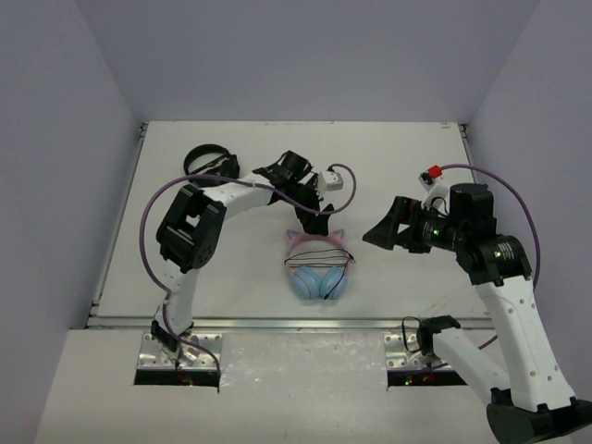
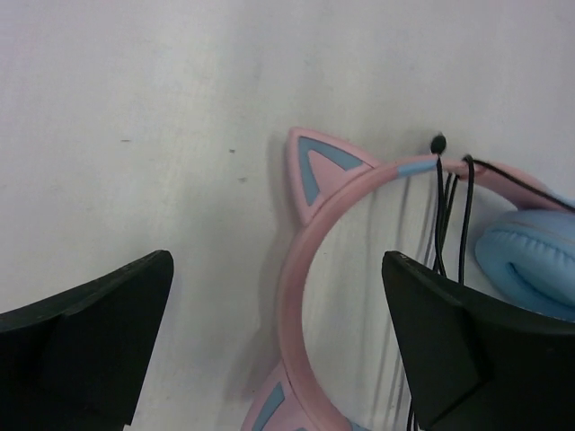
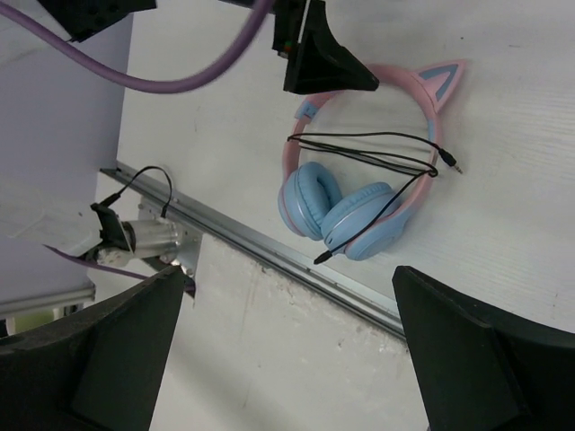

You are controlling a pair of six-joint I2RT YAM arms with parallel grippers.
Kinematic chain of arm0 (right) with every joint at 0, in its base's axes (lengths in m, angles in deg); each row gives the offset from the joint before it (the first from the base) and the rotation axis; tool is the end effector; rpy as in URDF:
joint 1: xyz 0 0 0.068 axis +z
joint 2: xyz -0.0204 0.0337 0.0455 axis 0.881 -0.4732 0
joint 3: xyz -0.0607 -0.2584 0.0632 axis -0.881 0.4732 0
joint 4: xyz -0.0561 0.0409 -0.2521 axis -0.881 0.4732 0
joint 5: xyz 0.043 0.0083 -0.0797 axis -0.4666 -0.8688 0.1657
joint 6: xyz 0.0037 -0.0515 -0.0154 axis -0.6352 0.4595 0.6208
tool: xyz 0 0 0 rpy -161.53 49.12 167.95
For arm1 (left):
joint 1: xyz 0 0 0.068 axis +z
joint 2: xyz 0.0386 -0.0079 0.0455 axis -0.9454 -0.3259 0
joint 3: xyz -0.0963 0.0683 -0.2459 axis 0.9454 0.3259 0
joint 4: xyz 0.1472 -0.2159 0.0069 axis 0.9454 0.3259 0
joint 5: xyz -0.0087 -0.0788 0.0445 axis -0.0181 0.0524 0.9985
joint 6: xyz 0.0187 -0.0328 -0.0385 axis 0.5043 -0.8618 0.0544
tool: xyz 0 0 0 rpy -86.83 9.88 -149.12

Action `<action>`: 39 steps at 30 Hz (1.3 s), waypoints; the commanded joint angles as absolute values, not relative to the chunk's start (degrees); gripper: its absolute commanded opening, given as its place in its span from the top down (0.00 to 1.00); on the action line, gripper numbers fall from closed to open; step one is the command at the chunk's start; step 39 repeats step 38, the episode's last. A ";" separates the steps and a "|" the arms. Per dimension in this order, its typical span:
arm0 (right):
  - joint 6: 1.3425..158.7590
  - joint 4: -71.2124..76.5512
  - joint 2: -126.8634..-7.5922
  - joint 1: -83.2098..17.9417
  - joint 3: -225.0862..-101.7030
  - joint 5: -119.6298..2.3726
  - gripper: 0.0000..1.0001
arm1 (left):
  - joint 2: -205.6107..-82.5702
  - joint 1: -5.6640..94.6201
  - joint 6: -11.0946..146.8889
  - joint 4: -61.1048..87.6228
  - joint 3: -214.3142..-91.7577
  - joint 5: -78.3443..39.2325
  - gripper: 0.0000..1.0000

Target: Wrap the headphones

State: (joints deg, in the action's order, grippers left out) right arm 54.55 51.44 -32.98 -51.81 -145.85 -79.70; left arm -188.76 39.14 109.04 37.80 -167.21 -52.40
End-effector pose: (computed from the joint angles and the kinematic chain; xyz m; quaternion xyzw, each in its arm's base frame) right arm 0.1456 0.0428 0.3479 0.0625 0.8756 0.3608 0.3150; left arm 0.3661 -0.2548 0.1719 0.5452 0.7182 -0.3413 0.2657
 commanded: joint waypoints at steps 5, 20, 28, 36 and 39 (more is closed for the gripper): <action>60.13 48.39 -34.39 -51.48 -149.79 -69.55 0.01 | -174.86 40.91 83.55 36.49 -179.37 -16.44 0.00; 71.04 64.13 -38.18 -51.13 -165.90 -40.55 0.01 | -124.18 55.16 61.11 56.13 -151.45 35.02 0.00; 72.71 65.27 -37.39 -49.72 -167.12 -35.08 0.01 | -119.14 51.38 60.67 63.96 -151.27 41.96 0.00; 72.63 66.32 -38.62 -49.72 -169.94 -35.78 0.01 | -118.17 48.13 61.20 62.74 -151.00 39.33 0.00; 72.54 66.41 -38.88 -49.63 -170.03 -35.78 0.01 | -118.25 47.69 61.20 62.39 -151.18 39.24 0.00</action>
